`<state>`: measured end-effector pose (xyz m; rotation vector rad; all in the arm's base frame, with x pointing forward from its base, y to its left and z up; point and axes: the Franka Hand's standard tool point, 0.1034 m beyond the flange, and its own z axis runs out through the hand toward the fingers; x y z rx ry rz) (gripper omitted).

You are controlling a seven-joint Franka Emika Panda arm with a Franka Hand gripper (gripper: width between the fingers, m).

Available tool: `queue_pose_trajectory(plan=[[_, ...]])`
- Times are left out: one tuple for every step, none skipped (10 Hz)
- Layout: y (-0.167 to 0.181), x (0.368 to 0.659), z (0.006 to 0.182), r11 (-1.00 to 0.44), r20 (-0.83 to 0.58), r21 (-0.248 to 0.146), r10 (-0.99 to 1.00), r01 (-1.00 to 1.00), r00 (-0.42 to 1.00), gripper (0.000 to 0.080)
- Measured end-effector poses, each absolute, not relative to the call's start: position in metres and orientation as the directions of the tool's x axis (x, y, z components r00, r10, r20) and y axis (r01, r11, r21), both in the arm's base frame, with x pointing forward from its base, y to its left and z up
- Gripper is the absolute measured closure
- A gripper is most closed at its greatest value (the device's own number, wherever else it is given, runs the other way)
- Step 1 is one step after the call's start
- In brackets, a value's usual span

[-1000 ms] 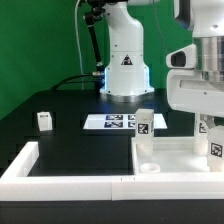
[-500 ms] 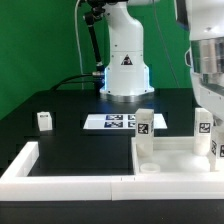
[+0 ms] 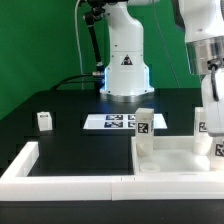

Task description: Assemble square table

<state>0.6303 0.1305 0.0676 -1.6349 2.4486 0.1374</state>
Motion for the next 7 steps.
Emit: queue_pose_trajectory(plan=[[0.1304, 0.6303, 0.0676, 0.381, -0.211, -0.032, -0.906, -0.924, -0.366, 0.0507], [0.1307, 0.6302, 0.0676, 0.361, -0.211, -0.036, -0.914, -0.932, -0.346, 0.0507], [0.1310, 0.6289, 0.0672, 0.172, -0.194, -0.075, -0.969, -0.982, -0.155, 0.0326], [0.1312, 0.6274, 0.0695, 0.014, -0.186, -0.093, -0.983, -0.996, 0.003, 0.0209], [0.1300, 0.6280, 0.0711, -0.164, -0.165, -0.126, -0.969, -0.978, 0.183, 0.0209], [0.1299, 0.6278, 0.0709, -0.296, -0.146, -0.146, -0.937, -0.944, 0.316, 0.0162], [0.1295, 0.6277, 0.0702, -0.334, -0.138, -0.151, -0.925, -0.930, 0.355, 0.0162]])
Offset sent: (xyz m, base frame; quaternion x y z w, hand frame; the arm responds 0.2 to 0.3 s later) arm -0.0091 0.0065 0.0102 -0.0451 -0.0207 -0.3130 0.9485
